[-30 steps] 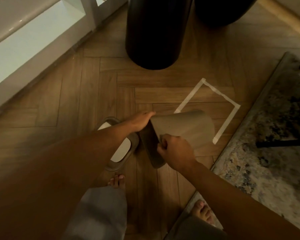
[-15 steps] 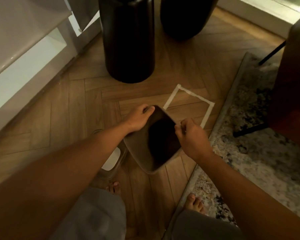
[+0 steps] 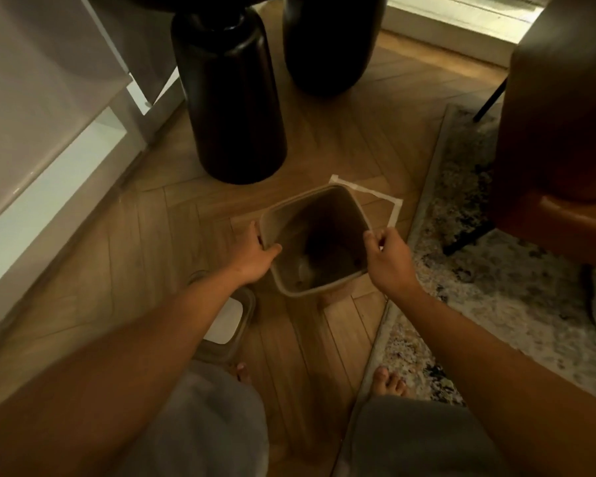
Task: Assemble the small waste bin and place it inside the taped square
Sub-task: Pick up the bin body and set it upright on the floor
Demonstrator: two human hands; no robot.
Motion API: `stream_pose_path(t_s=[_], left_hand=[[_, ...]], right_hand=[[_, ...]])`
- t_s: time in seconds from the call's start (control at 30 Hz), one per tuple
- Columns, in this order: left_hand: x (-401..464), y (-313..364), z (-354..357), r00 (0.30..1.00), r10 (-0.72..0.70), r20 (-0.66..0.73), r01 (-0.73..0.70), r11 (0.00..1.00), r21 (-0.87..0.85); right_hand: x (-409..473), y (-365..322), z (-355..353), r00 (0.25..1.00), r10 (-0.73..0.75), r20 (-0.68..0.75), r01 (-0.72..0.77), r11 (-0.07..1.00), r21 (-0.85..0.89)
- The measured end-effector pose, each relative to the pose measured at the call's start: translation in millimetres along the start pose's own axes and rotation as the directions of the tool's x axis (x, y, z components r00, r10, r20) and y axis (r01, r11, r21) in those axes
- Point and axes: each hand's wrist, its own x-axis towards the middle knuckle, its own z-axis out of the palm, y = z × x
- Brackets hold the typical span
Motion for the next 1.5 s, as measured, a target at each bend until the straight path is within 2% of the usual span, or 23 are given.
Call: stream_pose_path(t_s=[0.1, 0.3, 0.4, 0.5, 0.67, 0.83, 1.03, 1.23, 1.33, 1.5], left_hand=[[-5.8, 4.5, 11.4, 0.997, 0.055, 0.048, -0.058, 0.996, 0.065], [-3.0, 4.6, 28.8, 0.993, 0.103, 0.064, -0.112, 0.979, 0.171], [0.1, 6.7, 36.4, 0.99, 0.113, 0.086, -0.126, 0.979, 0.163], [1.9, 7.7, 44.2, 0.988, 0.097, 0.122, -0.117, 0.978, 0.171], [1.3, 7.6, 54.7, 0.973, 0.125, 0.193, -0.165, 0.965, 0.205], [3.2, 4.0, 66.9, 0.951, 0.131, 0.281, -0.219, 0.926, 0.308], [6.2, 7.7, 71.3, 0.958, 0.1, 0.269, -0.188, 0.926, 0.326], [5.7, 13.1, 69.4, 0.961, 0.129, 0.244, -0.204, 0.926, 0.317], [2.4, 12.9, 67.7, 0.93, 0.103, 0.354, -0.246, 0.889, 0.386], [-1.2, 9.4, 70.4, 0.927, 0.047, 0.372, -0.25, 0.818, 0.518]], right_hand=[[0.2, 3.5, 2.0, 0.996, 0.087, 0.008, -0.087, 0.996, 0.036], [-8.9, 28.6, -0.8, 0.975, 0.164, 0.152, -0.166, 0.986, 0.003], [-19.0, 44.3, -6.4, 0.972, 0.123, 0.2, -0.114, 0.992, -0.058], [-27.1, 56.0, -9.7, 0.974, 0.042, 0.22, -0.033, 0.999, -0.042], [-32.2, 68.5, -11.3, 0.961, 0.087, 0.263, -0.073, 0.995, -0.063], [-36.1, 85.3, -16.6, 0.943, 0.11, 0.313, -0.07, 0.988, -0.137], [-32.6, 89.5, -22.1, 0.917, 0.179, 0.355, -0.129, 0.979, -0.161], [-35.1, 83.0, -24.3, 0.915, 0.075, 0.396, 0.037, 0.963, -0.268], [-37.8, 78.7, -22.3, 0.889, 0.059, 0.455, 0.116, 0.93, -0.348], [-45.2, 77.0, -12.0, 0.892, 0.107, 0.439, 0.076, 0.921, -0.381]])
